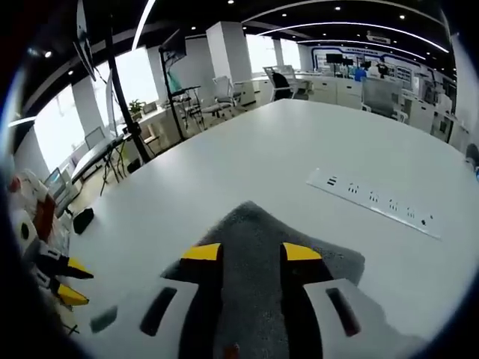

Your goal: Fold the towel on the table until its edges align and the towel forms a compact rectangular stack.

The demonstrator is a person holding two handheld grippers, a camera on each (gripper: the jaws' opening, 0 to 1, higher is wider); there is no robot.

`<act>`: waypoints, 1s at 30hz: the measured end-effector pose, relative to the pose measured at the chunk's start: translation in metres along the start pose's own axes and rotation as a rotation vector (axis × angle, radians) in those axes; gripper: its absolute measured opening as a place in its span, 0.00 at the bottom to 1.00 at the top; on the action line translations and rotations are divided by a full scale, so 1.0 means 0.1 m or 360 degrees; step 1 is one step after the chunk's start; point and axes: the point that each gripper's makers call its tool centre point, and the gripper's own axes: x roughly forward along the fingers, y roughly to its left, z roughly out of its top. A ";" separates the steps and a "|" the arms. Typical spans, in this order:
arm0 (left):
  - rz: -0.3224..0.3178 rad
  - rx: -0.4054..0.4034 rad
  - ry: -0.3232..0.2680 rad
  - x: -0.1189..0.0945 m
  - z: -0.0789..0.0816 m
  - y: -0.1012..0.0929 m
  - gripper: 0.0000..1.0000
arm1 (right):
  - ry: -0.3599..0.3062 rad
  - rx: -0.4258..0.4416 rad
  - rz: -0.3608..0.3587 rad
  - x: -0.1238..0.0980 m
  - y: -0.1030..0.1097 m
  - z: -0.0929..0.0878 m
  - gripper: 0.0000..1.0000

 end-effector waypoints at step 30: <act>-0.0086 0.0241 0.0183 0.93 0.14 0.04 0.24 | 0.0139 0.0148 -0.0112 -0.59 -0.19 -1.00 0.31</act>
